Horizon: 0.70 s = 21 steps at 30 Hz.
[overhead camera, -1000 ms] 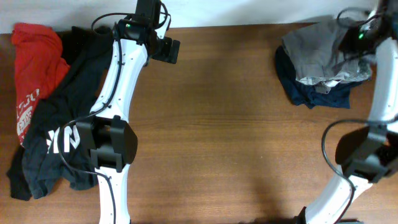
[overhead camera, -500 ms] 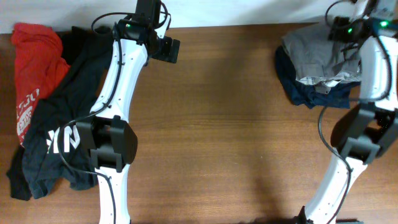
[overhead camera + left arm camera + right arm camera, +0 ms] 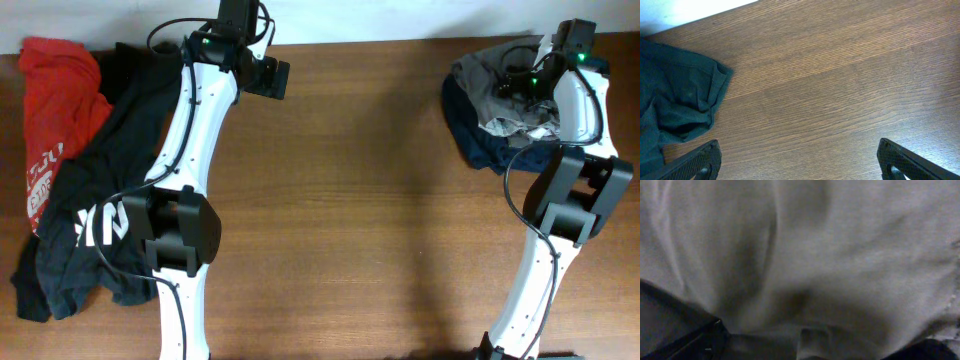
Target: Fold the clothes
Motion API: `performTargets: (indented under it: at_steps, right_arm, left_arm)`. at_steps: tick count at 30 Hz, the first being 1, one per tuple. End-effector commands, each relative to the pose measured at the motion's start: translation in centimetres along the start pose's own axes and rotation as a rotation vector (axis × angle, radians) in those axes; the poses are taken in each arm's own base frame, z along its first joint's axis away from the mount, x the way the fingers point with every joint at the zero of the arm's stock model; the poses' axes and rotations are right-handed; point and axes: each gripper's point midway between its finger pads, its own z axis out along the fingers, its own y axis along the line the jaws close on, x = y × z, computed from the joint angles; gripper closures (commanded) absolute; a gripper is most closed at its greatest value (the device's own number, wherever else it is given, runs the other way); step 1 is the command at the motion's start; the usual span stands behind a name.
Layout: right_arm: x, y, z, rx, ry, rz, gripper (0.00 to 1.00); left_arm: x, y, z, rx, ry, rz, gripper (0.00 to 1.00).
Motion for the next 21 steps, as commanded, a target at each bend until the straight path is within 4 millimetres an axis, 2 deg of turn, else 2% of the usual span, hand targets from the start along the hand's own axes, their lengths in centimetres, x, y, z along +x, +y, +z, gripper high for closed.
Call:
performTargets:
  at_steps: [1,4,6,9,13,17,21]
  right_arm:
    - [2.5,0.0,2.3,-0.004,0.080,0.013,0.01]
    - [0.5,0.2,-0.2,-0.002,0.022,0.016,0.01]
    - [-1.3,0.3,-2.7,-0.001,-0.032,0.028,0.01]
    - [-4.1,0.5,-7.2,0.000,-0.127,0.021,0.01]
    - [-7.1,1.0,-14.5,0.000,-0.253,0.010,0.01]
    - [-8.3,2.0,-21.5,-0.005,-0.350,-0.003,0.01]
    - [-8.0,4.2,-26.8,-0.050,-0.406,-0.033,0.01]
  left_arm:
    - [-1.7,0.5,-2.3,-0.017,-0.067,0.012,0.01]
    - [-1.8,0.5,-2.3,-0.017,-0.073,0.012,0.01]
    - [-1.8,0.5,-2.3,-0.017,-0.072,0.012,0.01]
    - [-1.8,0.5,-2.3,-0.017,-0.071,0.012,0.01]
    - [-1.8,0.5,-2.3,-0.017,-0.072,0.012,0.01]
    - [-1.8,0.5,-2.3,-0.017,-0.072,0.011,0.01]
    - [-1.8,0.5,-2.3,-0.017,-0.072,0.011,0.01]
